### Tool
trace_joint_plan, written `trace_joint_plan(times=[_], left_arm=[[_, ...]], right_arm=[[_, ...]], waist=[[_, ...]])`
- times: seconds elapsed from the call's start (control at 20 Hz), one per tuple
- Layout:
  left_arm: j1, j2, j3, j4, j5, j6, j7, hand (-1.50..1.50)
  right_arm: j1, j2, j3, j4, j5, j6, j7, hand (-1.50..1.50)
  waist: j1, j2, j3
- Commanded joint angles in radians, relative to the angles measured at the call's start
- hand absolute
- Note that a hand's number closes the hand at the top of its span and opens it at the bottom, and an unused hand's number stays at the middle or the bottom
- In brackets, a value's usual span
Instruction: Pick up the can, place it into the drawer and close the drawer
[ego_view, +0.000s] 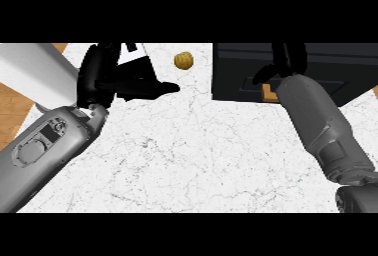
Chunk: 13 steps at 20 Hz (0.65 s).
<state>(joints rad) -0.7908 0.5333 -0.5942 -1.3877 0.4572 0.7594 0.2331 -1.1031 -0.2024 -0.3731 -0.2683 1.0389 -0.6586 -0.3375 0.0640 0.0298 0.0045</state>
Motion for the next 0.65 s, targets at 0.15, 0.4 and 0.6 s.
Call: trace_joint_plan(times=[0.15,0.4,0.6], left_arm=[[0.027,0.023,0.029,-0.016,-0.007,-0.007,-0.004,-1.5],[0.089,0.027,0.029,-0.056,-0.015,0.004,-0.011,-1.5],[0.074,0.027,0.056,-0.059,-0.024,-0.004,0.013,-1.5]], right_arm=[[-0.076,0.066,-0.176,-0.044,-0.223,0.077,-0.114,-1.5],[-0.106,0.113,-0.28,-0.057,-0.354,0.162,-0.131,-1.5],[-0.124,0.074,-0.296,-0.037,-0.377,0.204,-0.144,-1.5]], waist=[[0.011,-0.007,0.0],[-0.007,-0.021,-0.002],[-0.02,-0.016,-0.003]])
